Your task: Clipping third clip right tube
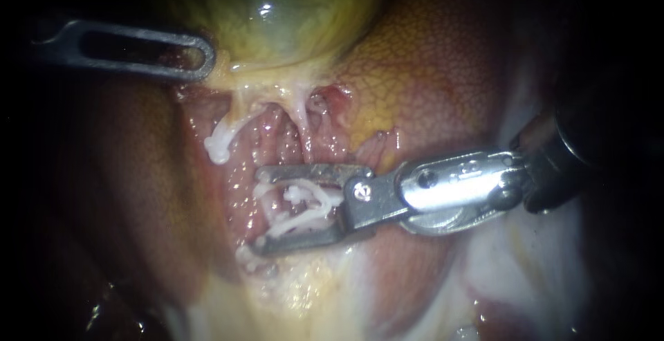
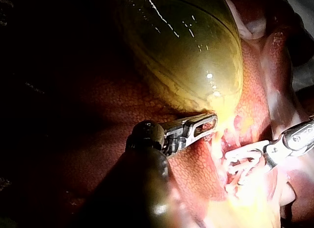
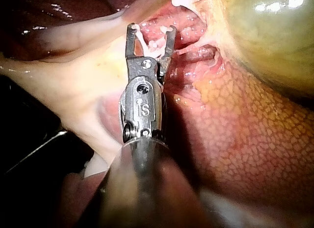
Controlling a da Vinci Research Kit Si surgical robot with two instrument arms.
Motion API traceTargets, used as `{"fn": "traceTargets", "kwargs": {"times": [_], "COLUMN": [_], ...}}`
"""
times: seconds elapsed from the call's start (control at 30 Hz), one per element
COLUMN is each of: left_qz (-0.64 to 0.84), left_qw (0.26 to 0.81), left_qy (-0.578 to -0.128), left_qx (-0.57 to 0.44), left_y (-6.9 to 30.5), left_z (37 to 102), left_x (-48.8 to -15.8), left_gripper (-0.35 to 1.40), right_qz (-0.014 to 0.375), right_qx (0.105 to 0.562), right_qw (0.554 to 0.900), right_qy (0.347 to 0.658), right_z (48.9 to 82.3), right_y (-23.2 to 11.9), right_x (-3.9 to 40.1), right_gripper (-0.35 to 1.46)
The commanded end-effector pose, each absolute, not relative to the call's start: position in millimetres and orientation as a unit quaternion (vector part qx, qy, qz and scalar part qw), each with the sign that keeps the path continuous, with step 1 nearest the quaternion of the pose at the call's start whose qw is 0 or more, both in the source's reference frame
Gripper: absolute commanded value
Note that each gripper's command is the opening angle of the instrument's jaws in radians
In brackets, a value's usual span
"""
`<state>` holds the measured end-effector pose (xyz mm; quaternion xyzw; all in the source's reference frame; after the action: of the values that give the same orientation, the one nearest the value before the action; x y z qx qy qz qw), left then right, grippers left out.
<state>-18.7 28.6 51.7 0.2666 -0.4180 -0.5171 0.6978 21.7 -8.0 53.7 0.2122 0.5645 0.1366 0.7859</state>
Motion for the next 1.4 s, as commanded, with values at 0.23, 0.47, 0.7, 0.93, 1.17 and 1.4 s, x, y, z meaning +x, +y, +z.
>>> {"fn": "traceTargets", "kwargs": {"times": [0.23, 0.47, 0.7, 0.93, 1.17, 1.4], "left_qz": [-0.517, -0.516, -0.516, -0.516, -0.516, -0.516], "left_qw": [0.698, 0.698, 0.698, 0.698, 0.698, 0.698], "left_qy": [-0.418, -0.418, -0.418, -0.418, -0.418, -0.418], "left_qx": [0.267, 0.267, 0.267, 0.267, 0.267, 0.267], "left_y": [28.6, 28.6, 28.6, 28.6, 28.6, 28.6], "left_z": [51.7, 51.7, 51.6, 51.6, 51.6, 51.6], "left_x": [-18.6, -18.5, -18.4, -18.4, -18.4, -18.4], "left_gripper": [-0.35, -0.35, -0.35, -0.35, -0.35, -0.35], "right_qz": [0.140, 0.148, 0.157, 0.183, 0.230, 0.253], "right_qx": [0.219, 0.238, 0.244, 0.260, 0.284, 0.299], "right_qw": [0.783, 0.777, 0.776, 0.771, 0.748, 0.732], "right_qy": [0.564, 0.563, 0.560, 0.552, 0.554, 0.558], "right_z": [51.8, 49.3, 49.6, 51.4, 54.0, 56.4], "right_y": [-7.6, -6.1, -5.2, -4.2, -3.1, -1.8], "right_x": [21.1, 18.1, 15.4, 14.3, 14.6, 15.4], "right_gripper": [0.48, 0.46, 0.45, 0.45, 0.47, 0.47]}}
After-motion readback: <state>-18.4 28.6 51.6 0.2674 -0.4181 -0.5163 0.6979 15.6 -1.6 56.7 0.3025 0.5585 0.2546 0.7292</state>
